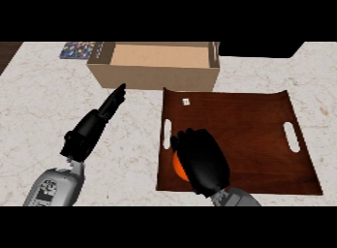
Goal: Pick the squash from the tray and place it in the cardboard box
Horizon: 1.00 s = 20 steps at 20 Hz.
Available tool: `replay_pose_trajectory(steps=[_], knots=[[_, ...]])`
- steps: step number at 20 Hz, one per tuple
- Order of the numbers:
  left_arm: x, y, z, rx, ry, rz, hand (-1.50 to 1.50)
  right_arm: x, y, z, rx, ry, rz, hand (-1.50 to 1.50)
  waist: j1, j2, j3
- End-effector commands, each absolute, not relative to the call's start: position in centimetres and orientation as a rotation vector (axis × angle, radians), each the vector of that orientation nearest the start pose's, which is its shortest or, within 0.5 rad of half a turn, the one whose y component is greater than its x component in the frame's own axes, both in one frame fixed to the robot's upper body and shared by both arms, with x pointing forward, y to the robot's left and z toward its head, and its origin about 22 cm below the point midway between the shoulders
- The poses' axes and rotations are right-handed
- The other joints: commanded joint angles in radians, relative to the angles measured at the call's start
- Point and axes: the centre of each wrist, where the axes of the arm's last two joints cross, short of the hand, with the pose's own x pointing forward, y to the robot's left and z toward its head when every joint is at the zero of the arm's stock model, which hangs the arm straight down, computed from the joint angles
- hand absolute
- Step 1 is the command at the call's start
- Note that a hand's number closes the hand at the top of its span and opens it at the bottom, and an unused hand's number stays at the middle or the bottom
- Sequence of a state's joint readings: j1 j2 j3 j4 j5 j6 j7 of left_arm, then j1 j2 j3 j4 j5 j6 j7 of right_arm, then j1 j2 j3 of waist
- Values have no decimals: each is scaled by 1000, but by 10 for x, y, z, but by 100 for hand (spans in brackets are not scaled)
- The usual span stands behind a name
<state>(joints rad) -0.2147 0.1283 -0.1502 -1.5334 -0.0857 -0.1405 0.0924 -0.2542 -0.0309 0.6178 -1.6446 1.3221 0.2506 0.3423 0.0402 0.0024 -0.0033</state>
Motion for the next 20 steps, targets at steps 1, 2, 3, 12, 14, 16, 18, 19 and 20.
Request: replay_pose_trajectory(steps=[1,2,3,12,14,16,18,19,20], knots=[[285,196,41,-62,-1599,-493,0,225,-26,83,-1007,-1548,1359,150,3,0,3],[286,181,45,-65,-1597,-500,0,226,-18,99,-1009,-1560,1361,150,4,0,3],[283,204,41,-59,-1602,-478,0,228,-13,106,-992,-1583,1317,150,7,0,3],[290,203,40,-52,-1587,-471,0,188,11,208,-868,-1811,1136,150,-15,-6,2],[290,198,39,-43,-1605,-443,0,176,8,218,-892,-1829,1059,150,-27,-8,2],[287,193,49,-38,-1592,-457,0,186,14,241,-894,-1827,1012,150,-18,-9,2],[290,202,36,-43,-1590,-455,0,187,12,245,-877,-1817,944,150,-27,-7,2],[286,202,44,-61,-1593,-453,0,195,22,249,-897,-1807,941,150,-18,-8,2],[286,206,43,-53,-1610,-458,0,194,21,253,-921,-1800,933,150,-23,-8,2]])
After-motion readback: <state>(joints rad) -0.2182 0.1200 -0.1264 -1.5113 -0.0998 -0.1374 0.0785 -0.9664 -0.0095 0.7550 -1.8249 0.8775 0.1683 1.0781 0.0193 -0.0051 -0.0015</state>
